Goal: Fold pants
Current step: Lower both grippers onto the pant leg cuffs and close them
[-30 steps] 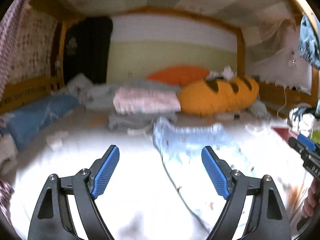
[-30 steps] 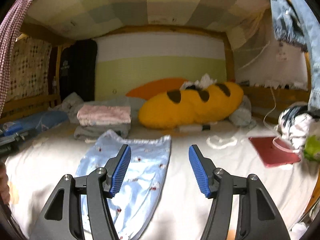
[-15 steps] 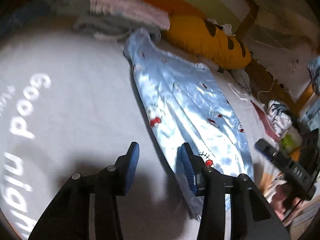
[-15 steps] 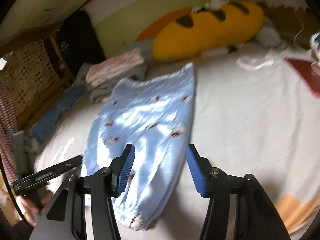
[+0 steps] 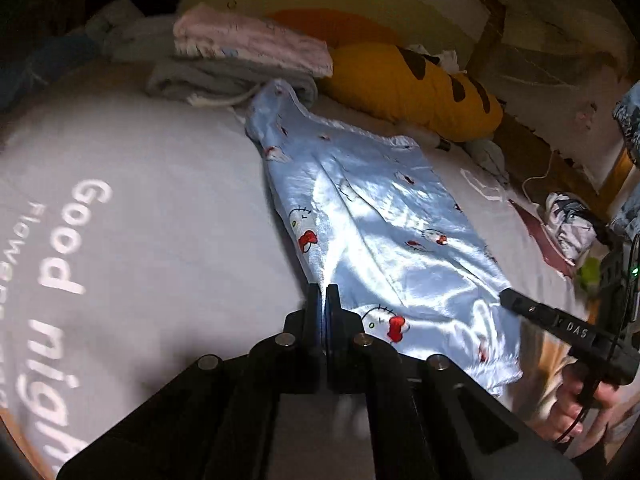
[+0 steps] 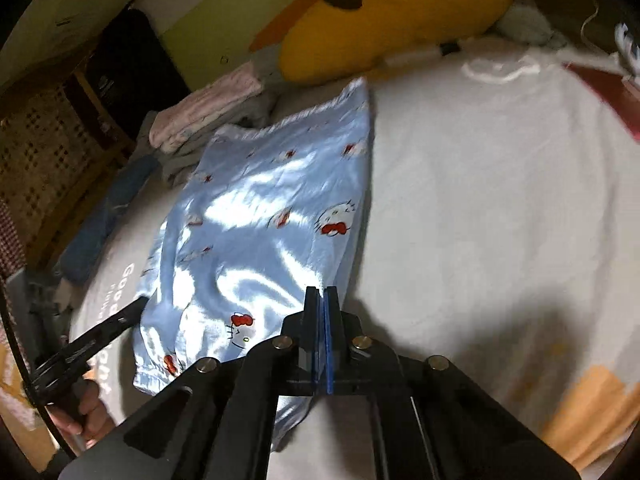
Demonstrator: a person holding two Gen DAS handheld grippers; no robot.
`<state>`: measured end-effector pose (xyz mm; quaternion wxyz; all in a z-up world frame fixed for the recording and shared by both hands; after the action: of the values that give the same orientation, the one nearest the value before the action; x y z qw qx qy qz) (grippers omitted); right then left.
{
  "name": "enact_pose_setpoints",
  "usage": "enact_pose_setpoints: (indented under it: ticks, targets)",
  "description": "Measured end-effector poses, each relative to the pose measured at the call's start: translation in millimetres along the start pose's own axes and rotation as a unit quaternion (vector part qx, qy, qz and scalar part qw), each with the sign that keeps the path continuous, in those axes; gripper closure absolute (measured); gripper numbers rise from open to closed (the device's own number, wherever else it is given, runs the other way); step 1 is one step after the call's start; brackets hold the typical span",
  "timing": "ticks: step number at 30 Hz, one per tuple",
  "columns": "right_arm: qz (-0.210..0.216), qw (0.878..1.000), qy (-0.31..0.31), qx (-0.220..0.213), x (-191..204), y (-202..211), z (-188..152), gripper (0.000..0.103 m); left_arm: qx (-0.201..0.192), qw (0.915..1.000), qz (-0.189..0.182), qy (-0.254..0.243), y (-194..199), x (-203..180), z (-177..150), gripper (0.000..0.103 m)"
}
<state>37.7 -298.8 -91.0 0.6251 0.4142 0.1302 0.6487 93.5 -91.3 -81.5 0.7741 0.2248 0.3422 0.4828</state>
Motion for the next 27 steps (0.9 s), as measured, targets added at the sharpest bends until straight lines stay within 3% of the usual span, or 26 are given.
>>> enact_pose_setpoints:
  ticks: [5, 8, 10, 12, 13, 14, 17, 20, 23, 26, 27]
  targets:
    - [-0.002, 1.0, -0.01, 0.014, -5, -1, -5, 0.101, 0.013, 0.9989, 0.038, -0.021, 1, 6, -9, 0.102]
    - [0.006, 0.999, -0.037, 0.034, -13, -7, -10, 0.096, 0.023, 0.9991, 0.029, -0.019, -2, 7, -14, 0.1]
    - [0.006, 0.998, -0.054, 0.034, -18, -7, -8, 0.079, 0.024, 0.9996, 0.006, -0.01, -1, 6, -12, 0.089]
    - [0.018, 0.997, -0.068, 0.025, -19, -3, -6, 0.065, 0.019, 0.9997, -0.015, -0.005, 3, 1, -9, 0.068]
    - [0.025, 0.997, -0.073, 0.022, -19, -1, -5, 0.052, 0.014, 0.9997, -0.022, -0.001, 5, 0, -8, 0.064]
    - [0.031, 0.997, -0.075, 0.021, -18, -1, -5, 0.048, 0.013, 0.9995, -0.03, 0.001, 6, -2, -7, 0.061]
    - [0.072, 0.994, -0.08, 0.035, -10, -1, -10, 0.047, 0.039, 0.9969, -0.065, 0.02, 0, -9, -12, 0.059]
    - [0.137, 0.983, -0.099, 0.074, 3, -8, -25, 0.048, 0.079, 0.9901, -0.104, 0.051, -9, -13, -25, 0.061]
    - [0.151, 0.98, -0.094, 0.085, 11, -10, -34, 0.05, 0.086, 0.9869, -0.121, 0.061, -9, -15, -36, 0.077]
    - [0.167, 0.977, -0.086, 0.101, 19, -14, -38, 0.064, 0.087, 0.9863, -0.128, 0.058, -9, -19, -39, 0.084]
    - [0.182, 0.972, -0.097, 0.115, 22, -19, -41, 0.075, 0.087, 0.9858, -0.131, 0.059, -10, -20, -40, 0.093]
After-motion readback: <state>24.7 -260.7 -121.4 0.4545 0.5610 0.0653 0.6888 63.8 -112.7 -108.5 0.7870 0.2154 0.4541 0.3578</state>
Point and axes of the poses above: each gripper's, at about its wrist camera, not at the fingertips, and y roughly against the way its jaws point, x to its left, z to its top, the point moved 10 cm from there along -y, roughly the way its jaws point, and after that the axes turned 2 degrees about x, right-handed, at the moved point
